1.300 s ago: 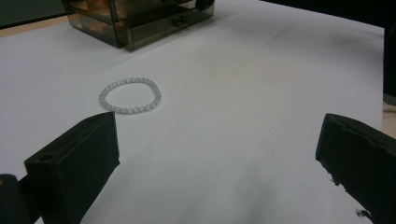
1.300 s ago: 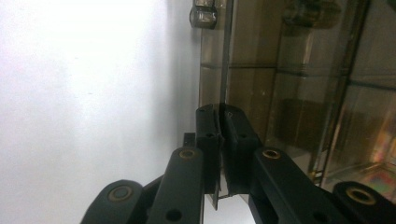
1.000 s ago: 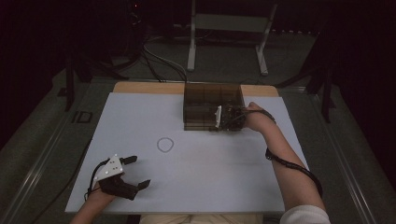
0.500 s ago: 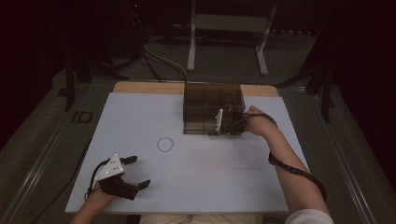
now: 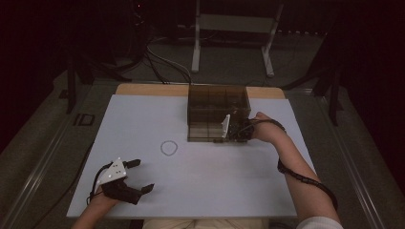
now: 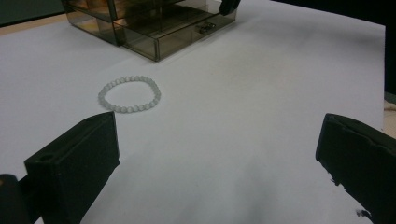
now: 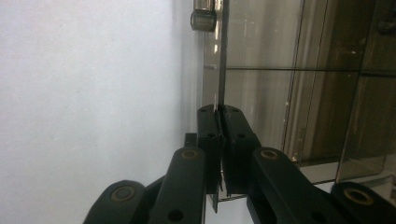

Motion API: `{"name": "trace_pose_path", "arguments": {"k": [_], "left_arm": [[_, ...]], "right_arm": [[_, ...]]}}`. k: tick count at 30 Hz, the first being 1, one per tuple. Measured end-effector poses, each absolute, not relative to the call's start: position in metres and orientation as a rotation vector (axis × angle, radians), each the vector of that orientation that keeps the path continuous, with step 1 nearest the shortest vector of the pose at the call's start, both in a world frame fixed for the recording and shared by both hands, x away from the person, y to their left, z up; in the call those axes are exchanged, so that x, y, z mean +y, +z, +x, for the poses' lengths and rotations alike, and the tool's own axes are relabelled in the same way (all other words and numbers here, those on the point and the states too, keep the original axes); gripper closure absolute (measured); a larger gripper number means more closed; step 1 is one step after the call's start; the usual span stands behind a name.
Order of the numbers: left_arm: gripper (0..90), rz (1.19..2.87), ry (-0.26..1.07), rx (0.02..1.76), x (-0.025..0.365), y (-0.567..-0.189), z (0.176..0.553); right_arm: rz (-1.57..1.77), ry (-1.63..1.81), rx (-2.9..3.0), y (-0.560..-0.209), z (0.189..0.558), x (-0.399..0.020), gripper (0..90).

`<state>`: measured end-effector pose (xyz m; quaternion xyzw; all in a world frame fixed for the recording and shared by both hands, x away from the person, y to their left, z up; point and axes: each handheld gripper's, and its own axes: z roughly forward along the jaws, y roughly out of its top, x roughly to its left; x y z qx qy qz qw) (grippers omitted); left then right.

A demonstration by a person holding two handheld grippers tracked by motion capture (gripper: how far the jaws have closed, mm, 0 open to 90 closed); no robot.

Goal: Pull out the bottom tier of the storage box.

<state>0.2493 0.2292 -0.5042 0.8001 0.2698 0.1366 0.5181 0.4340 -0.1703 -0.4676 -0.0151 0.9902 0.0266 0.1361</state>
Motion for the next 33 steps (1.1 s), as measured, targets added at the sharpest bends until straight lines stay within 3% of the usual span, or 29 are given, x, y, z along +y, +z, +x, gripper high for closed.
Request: {"name": "trace_pose_path", "arguments": {"k": [33], "left_arm": [[0.9,1.919,0.331,0.651,0.2295,-0.5042,0.2494]], "right_arm": [[-0.041,0.079,2.858,-0.4701,0.4320,-0.1725,87.7]]}}
